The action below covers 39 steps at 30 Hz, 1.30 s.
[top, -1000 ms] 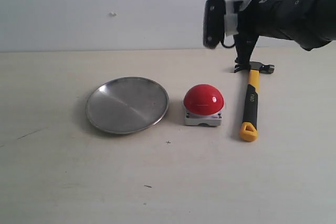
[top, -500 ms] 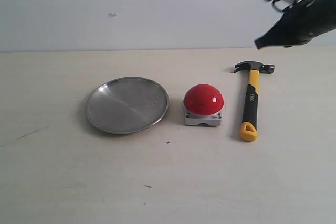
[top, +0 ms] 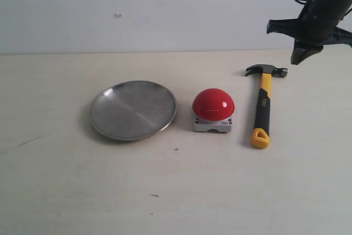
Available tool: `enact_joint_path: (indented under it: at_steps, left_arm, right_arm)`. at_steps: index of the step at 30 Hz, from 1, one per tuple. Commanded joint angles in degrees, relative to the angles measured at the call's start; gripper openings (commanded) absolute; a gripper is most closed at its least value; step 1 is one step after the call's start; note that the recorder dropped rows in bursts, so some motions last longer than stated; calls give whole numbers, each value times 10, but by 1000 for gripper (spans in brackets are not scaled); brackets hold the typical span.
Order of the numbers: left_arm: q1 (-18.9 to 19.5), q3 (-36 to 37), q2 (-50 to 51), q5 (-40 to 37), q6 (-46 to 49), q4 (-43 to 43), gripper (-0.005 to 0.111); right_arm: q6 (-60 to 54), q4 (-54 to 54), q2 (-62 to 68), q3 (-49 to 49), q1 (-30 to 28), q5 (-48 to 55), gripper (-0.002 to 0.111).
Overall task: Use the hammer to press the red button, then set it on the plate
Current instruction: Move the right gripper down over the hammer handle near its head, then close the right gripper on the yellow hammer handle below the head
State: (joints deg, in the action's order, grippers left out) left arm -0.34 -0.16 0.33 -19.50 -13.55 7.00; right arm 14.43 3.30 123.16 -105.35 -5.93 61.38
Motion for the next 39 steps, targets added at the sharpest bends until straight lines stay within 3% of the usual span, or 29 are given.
enact_joint_path:
  at_steps: [1,8,12,14,20,21,39]
  left_arm:
    - [-3,2,-3,3,1,3,0]
    - [-3,2,-3,3,1,3,0]
    - [-3,2,-3,3,1,3,0]
    - [-3,2,-3,3,1,3,0]
    - [-3,2,-3,3,1,3,0]
    - [-3,2,-3,3,1,3,0]
    - [-3,2,-3,3,1,3,0]
  right_arm:
    - [2,12,72,-75,-1,36,0]
    - [2,17,180,-244,-1,86,0]
    - [2,50,207,-283,-1,86,0]
    - [0,55,217,-288,-1,86,7]
    - [-2,55,229,-288,-1,86,45]
    - [-2,55,232,-288,-1,86,47]
    - [58,-18,266,-288,6,86,49]
